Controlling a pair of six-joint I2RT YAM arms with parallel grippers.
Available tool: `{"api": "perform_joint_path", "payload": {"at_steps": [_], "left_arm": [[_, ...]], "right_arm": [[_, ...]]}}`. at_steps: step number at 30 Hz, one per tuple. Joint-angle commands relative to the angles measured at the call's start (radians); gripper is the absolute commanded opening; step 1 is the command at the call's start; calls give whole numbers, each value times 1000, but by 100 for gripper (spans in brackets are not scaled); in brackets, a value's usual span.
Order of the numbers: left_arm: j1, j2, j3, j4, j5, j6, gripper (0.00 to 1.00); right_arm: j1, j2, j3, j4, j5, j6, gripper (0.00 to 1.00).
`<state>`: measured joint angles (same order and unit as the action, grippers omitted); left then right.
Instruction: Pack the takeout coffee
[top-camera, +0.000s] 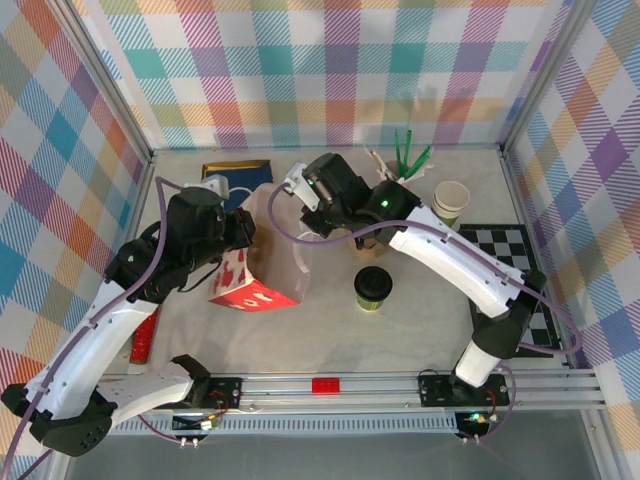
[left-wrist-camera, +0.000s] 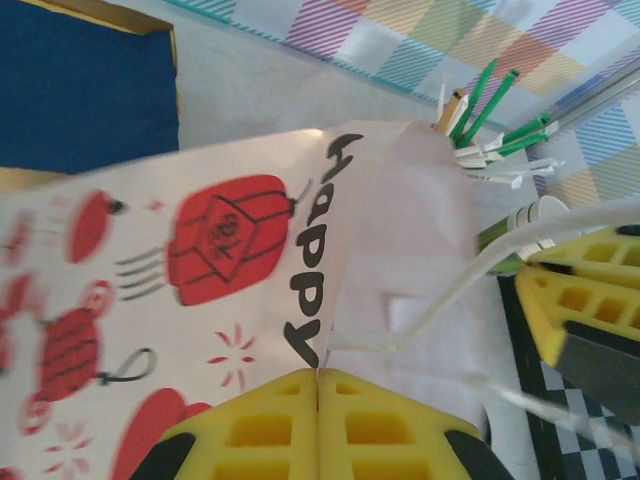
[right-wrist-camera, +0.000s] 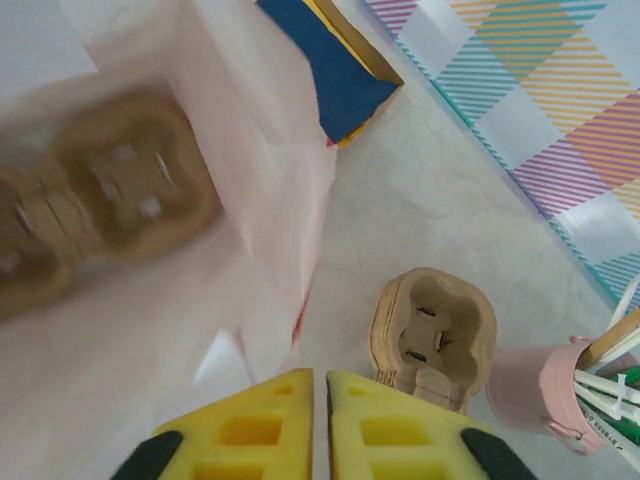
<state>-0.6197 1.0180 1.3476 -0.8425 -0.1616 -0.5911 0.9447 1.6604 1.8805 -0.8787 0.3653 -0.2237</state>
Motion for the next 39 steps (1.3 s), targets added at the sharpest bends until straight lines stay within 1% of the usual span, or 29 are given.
{"api": "perform_joint_path", "payload": {"at_steps": [1, 3, 6, 7, 10, 13, 16, 18, 20, 24, 26, 31, 32, 34, 39], "left_arm": [[-5, 0, -37, -19, -5, -30, 0], [-3, 1, -97, 2, 2, -45, 0], [5, 8, -151, 22, -3, -63, 0], [7, 10, -154, 29, -8, -65, 0], [17, 27, -125, 36, -19, -63, 0], [18, 52, -50, 28, -30, -55, 0], [18, 78, 19, 16, -32, -51, 0], [18, 83, 36, 19, -31, -58, 0], [18, 88, 30, 21, -37, -66, 0], [20, 93, -52, 61, -32, -93, 0], [20, 100, -103, 90, -16, -111, 0], [20, 102, -206, 163, 23, -157, 0], [20, 100, -206, 164, 23, -160, 0], [20, 92, -188, 155, 13, -159, 0], [20, 76, -115, 114, 4, -137, 0]], "right_arm": [[2, -57, 25, -15, 5, 13, 22], [2, -73, 19, -22, 21, 18, 27], [2, -109, -9, -21, 47, 20, 45], [2, -121, -17, -19, 53, 21, 50], [2, -160, -32, -20, 50, 28, 57], [2, -194, -39, -32, 26, 40, 59], [2, -227, -74, -28, 31, 46, 59], [1, -251, -111, -19, 41, 47, 59], [2, -269, -147, -10, 47, 50, 59], [2, -296, -221, 4, 49, 58, 60], [2, -298, -227, -4, 46, 62, 62], [2, -275, -181, -63, 17, 109, 74], [2, -264, -164, -84, 2, 118, 76], [2, -242, -120, -127, -23, 191, 79], [2, -218, 3, -198, -52, 252, 82]]}}
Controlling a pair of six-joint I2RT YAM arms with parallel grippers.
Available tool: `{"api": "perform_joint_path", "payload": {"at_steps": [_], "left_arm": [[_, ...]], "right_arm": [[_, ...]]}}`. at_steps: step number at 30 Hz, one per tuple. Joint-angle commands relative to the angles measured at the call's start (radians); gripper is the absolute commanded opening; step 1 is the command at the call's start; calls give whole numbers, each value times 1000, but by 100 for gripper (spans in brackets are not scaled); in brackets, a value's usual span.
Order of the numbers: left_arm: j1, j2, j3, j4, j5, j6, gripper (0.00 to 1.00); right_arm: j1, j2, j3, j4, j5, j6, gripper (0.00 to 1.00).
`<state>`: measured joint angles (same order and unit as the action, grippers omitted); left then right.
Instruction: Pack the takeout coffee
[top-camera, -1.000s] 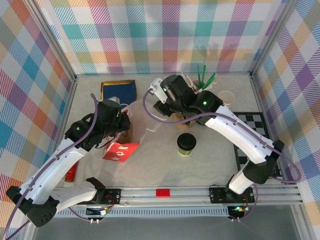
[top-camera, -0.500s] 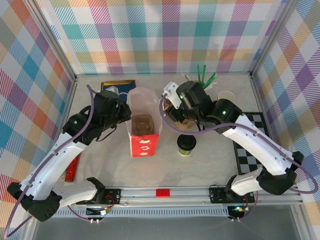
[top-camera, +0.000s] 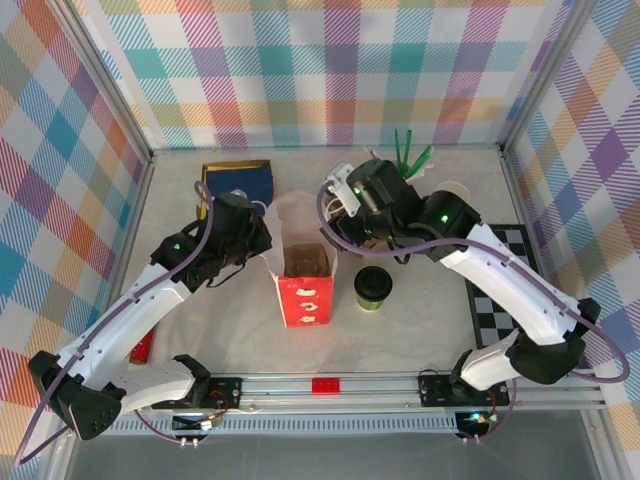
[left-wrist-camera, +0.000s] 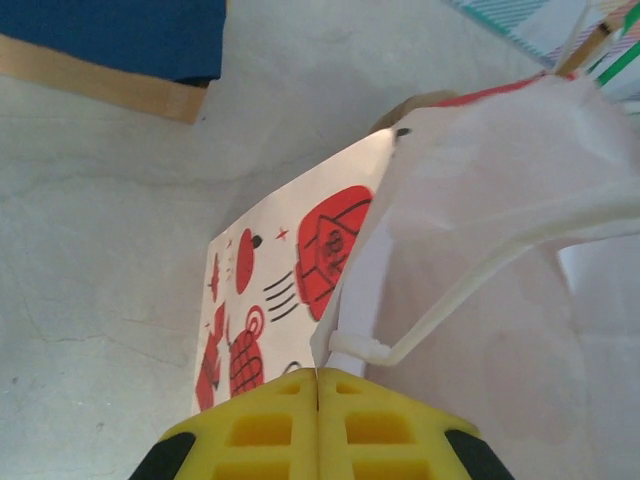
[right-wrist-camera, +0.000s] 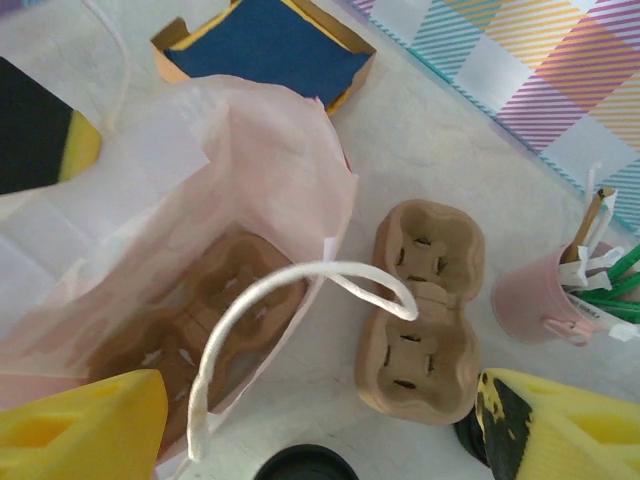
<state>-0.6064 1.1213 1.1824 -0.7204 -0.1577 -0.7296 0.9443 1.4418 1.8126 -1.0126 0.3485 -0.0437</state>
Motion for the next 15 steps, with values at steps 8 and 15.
{"api": "perform_joint_path", "payload": {"at_steps": [8, 15], "left_arm": [[6, -51, 9, 13, 4, -12, 0], [5, -66, -21, 17, 6, -17, 0]], "right_arm": [[2, 77, 73, -104, -85, 169, 82], [4, 92, -29, 5, -118, 226, 80]]}}
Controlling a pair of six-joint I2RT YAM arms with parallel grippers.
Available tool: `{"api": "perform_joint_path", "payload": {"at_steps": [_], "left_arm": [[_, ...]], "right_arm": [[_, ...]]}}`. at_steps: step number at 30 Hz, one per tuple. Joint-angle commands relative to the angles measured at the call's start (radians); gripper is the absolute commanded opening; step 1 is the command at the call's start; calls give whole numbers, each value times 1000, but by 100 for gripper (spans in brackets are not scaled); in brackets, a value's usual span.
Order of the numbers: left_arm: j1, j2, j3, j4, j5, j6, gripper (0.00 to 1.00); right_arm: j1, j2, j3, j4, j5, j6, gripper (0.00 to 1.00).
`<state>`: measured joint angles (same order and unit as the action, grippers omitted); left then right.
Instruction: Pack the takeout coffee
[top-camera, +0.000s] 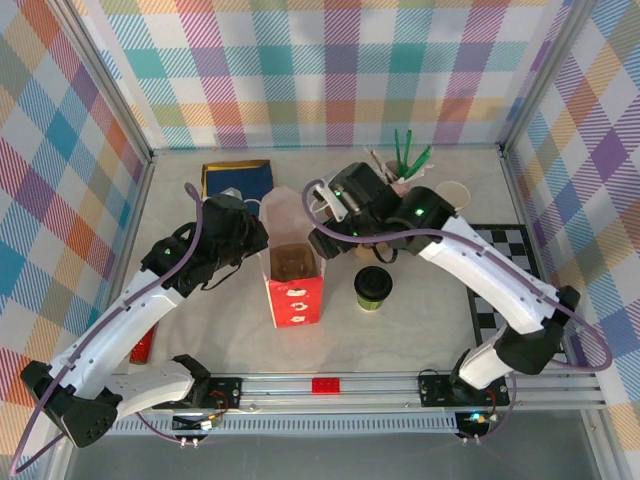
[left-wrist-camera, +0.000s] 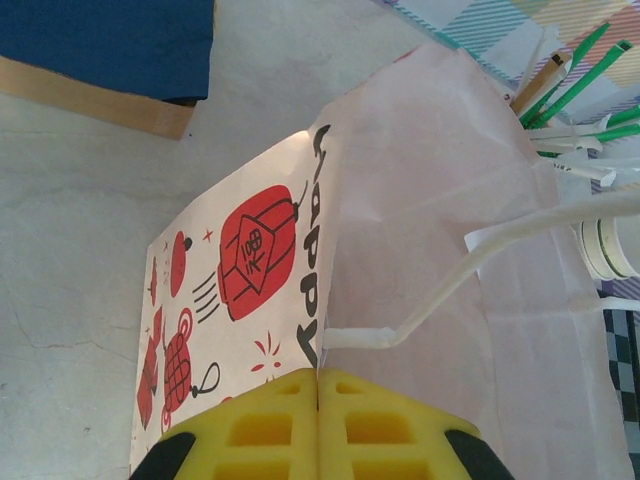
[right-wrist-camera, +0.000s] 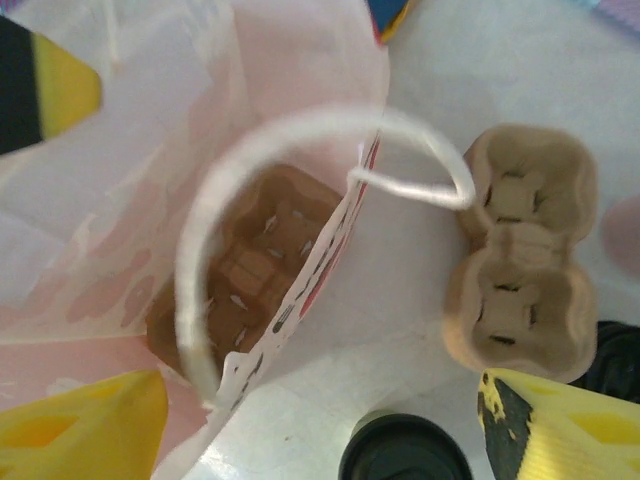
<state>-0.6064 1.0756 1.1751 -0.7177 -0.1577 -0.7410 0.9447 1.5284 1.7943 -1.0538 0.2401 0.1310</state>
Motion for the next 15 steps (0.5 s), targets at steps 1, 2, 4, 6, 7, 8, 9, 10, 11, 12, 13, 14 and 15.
{"api": "perform_joint_path", "payload": {"at_steps": [1, 2, 4, 6, 7, 8, 9, 10, 11, 12, 13, 14, 15], "left_arm": [[5, -21, -14, 14, 4, -5, 0], [6, -22, -17, 15, 4, -6, 0], [5, -25, -24, 20, 7, -5, 0], [5, -25, -31, 24, 6, -6, 0], [5, -26, -31, 26, 8, -6, 0], [6, -26, -25, 26, 7, -3, 0], [7, -24, -15, 23, 4, 2, 0], [7, -19, 6, 15, -2, 10, 0], [7, -12, 33, 6, -8, 20, 0], [8, -4, 63, -3, -11, 29, 0], [8, 9, 100, -14, -11, 40, 0], [8, 21, 139, -23, -12, 49, 0], [8, 29, 172, -32, -12, 57, 0]], "right_arm": [[3, 11, -18, 57, -6, 54, 77], [3, 16, -29, 75, -17, 55, 71], [3, 25, -48, 109, -48, 58, 64], [3, 44, -41, 113, -51, 57, 40], [4, 51, -33, 110, -42, 57, 24], [3, 55, -23, 111, -35, 51, 8], [3, 58, -7, 111, -30, 45, 0], [3, 62, 20, 103, -27, 34, 0], [3, 68, 65, 87, -18, 22, 0], [5, 71, 106, 71, -9, 9, 0], [6, 76, 156, 54, 2, -5, 0], [11, 79, 201, 40, 16, -19, 0], [15, 80, 240, 32, 34, -32, 0]]}}
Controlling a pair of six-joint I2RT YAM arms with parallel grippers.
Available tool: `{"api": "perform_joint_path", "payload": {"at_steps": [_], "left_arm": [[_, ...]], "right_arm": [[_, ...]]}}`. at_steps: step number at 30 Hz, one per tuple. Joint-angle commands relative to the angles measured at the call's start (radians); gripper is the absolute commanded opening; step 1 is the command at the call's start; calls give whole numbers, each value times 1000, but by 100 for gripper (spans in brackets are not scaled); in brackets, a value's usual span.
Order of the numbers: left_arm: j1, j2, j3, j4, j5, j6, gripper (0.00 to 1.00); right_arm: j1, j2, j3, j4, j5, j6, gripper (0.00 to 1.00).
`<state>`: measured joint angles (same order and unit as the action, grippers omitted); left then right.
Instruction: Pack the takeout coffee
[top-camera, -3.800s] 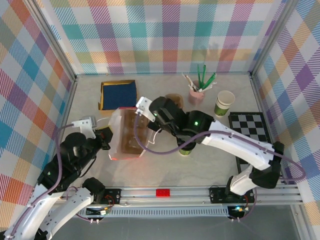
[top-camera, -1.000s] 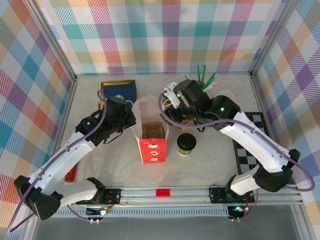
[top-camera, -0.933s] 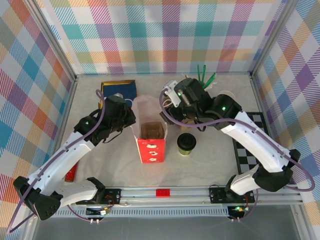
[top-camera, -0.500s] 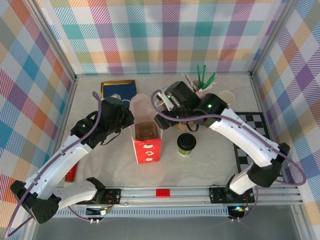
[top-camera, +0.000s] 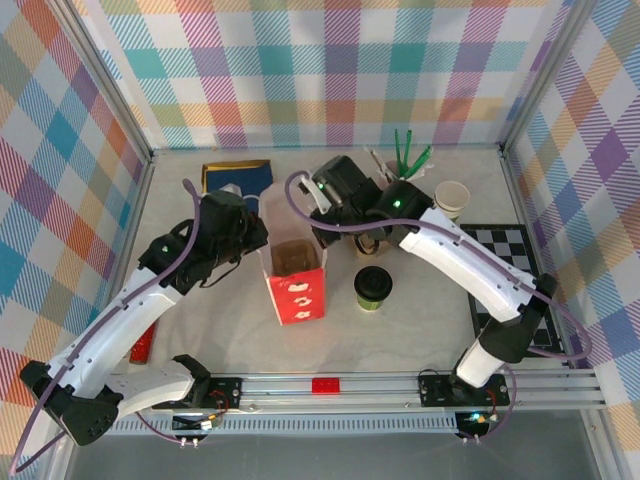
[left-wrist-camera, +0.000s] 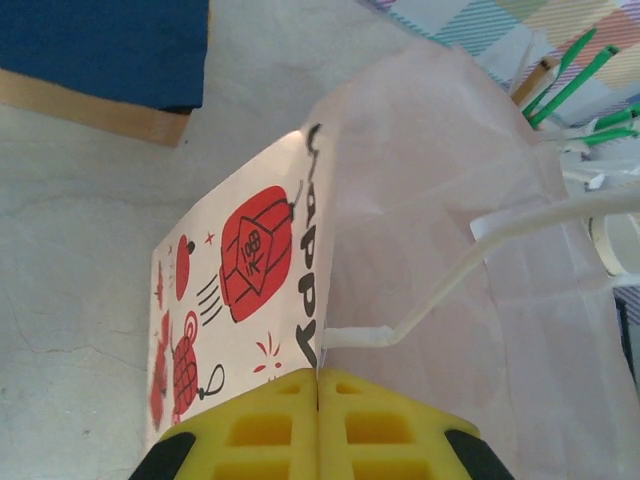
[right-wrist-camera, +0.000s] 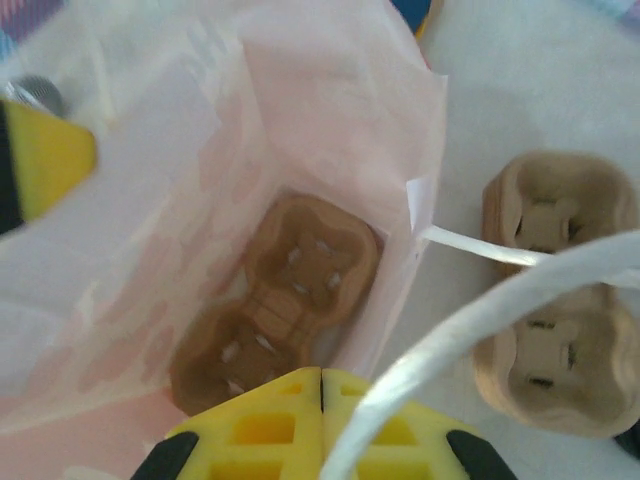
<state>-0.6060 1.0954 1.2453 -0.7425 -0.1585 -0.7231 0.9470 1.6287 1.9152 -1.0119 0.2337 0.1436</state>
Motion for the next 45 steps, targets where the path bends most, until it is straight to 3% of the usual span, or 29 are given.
{"api": "perform_joint_path", "payload": {"at_steps": [1, 3, 6, 10, 13, 22, 29, 32, 39, 45], "left_arm": [[8, 17, 134, -15, -13, 45, 0], [8, 20, 167, -18, -17, 51, 0], [8, 23, 140, -4, -10, 46, 0], [7, 18, -40, 57, 19, 3, 0], [7, 33, -159, 112, 53, -26, 0], [8, 65, 153, -4, 16, 45, 0], [8, 51, -56, 64, 50, -1, 0], [8, 61, -97, 80, 57, -13, 0], [8, 63, 82, 5, 17, 42, 0], [9, 88, 97, 8, 18, 51, 0]], "right_arm": [[17, -21, 151, -18, 56, -55, 0], [18, -34, 162, -21, 69, -62, 0], [17, -84, 23, 38, 89, -48, 0], [12, -157, -278, 154, 102, 13, 0], [-4, -171, -400, 195, 89, 45, 0], [-9, -167, -157, 96, 90, -33, 0], [-10, -183, -340, 162, 85, -7, 0], [-15, -157, -339, 156, 82, -14, 0], [-16, -145, -181, 107, 68, -50, 0], [-17, -135, -145, 99, 88, -79, 0]]}}
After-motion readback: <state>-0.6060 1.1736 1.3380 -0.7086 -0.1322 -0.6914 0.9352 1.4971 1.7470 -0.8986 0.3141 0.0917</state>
